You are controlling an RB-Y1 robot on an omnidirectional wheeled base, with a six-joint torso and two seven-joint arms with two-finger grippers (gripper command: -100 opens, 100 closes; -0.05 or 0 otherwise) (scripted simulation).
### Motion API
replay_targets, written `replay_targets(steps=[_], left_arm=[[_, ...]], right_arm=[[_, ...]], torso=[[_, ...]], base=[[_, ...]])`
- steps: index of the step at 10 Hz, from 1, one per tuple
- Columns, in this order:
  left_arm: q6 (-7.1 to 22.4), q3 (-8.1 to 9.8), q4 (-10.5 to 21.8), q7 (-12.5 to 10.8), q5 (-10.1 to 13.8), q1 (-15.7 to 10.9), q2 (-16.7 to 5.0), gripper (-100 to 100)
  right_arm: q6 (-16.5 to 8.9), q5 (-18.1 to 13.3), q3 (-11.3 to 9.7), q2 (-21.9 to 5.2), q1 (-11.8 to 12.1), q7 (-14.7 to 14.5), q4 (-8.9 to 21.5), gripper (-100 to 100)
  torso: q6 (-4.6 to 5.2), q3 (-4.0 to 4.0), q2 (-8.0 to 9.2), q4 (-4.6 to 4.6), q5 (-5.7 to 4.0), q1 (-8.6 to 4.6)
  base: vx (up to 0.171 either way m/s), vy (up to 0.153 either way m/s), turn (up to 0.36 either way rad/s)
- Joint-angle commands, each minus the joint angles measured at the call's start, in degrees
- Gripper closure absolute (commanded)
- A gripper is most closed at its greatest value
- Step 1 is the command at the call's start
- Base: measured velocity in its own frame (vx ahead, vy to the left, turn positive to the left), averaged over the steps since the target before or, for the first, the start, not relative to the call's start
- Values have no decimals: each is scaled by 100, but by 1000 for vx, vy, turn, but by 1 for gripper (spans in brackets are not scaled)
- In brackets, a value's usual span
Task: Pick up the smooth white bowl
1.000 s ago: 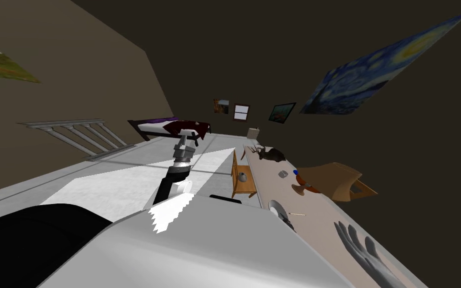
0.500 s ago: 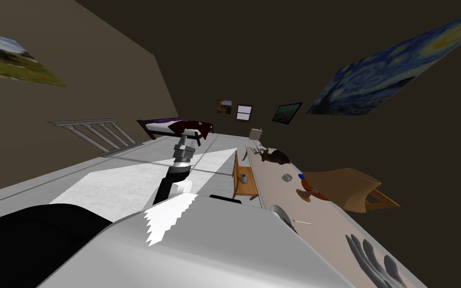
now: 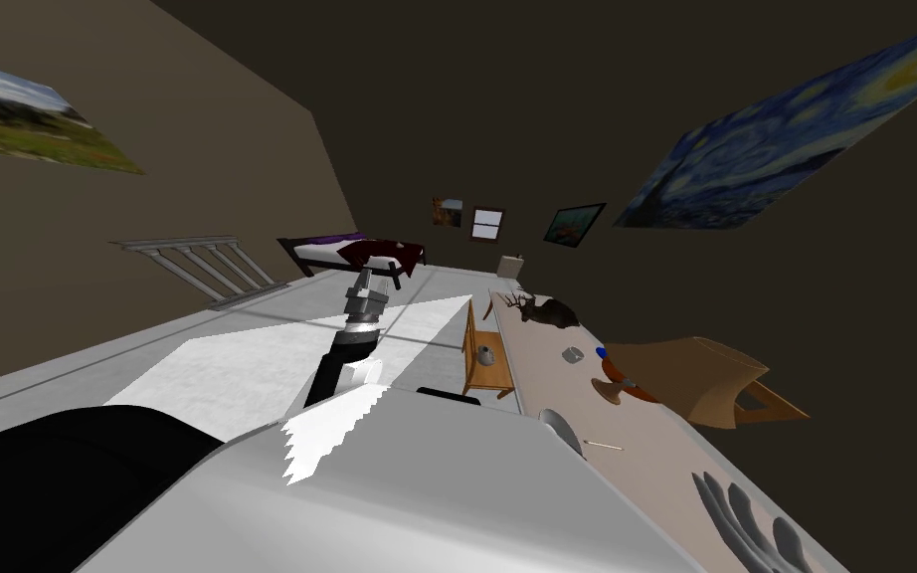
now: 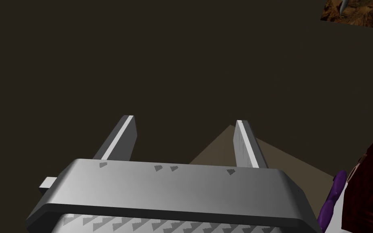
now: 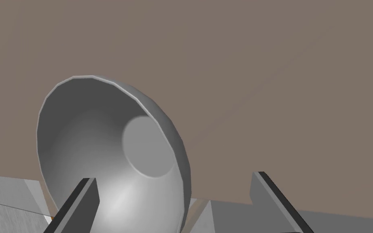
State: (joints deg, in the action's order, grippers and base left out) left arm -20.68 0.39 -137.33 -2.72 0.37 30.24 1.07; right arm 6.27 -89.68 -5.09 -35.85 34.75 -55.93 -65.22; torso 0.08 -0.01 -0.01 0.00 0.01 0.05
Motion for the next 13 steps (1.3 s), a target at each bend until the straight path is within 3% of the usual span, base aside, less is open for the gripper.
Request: replay_targets(steps=[1,2,4,7,8,9,13], left_arm=[[0,0,0,0,0,0,0,0],[0,0,0,0,0,0,0,0],[0,0,0,0,0,0,0,0],[0,0,0,0,0,0,0,0],[0,0,0,0,0,0,0,0],[0,0,0,0,0,0,0,0],[0,0,0,0,0,0,0,0]], right_arm=[[0,0,0,0,0,0,0,0],[-147,-23,-96,179,-123,-58,162,-100],[-264,-43,-173,323,-222,-103,291,-100],[-264,-43,-173,323,-222,-103,291,-100],[-275,-132,-186,313,-219,19,281,-100],[-273,-123,-185,314,-219,-3,283,100],[-273,-128,-187,311,-220,-9,281,100]], torso=[[0,0,0,0,0,0],[0,0,0,0,0,0],[-1,1,2,1,-4,-18],[0,0,-1,0,-4,-18],[0,0,-1,0,-1,-5],[0,0,-1,0,0,-1],[4,0,-1,0,-1,-1]], base=[[0,0,0],[-9,-40,68],[-8,-57,61],[0,-38,-1],[0,0,0],[0,0,0],[0,0,0]])
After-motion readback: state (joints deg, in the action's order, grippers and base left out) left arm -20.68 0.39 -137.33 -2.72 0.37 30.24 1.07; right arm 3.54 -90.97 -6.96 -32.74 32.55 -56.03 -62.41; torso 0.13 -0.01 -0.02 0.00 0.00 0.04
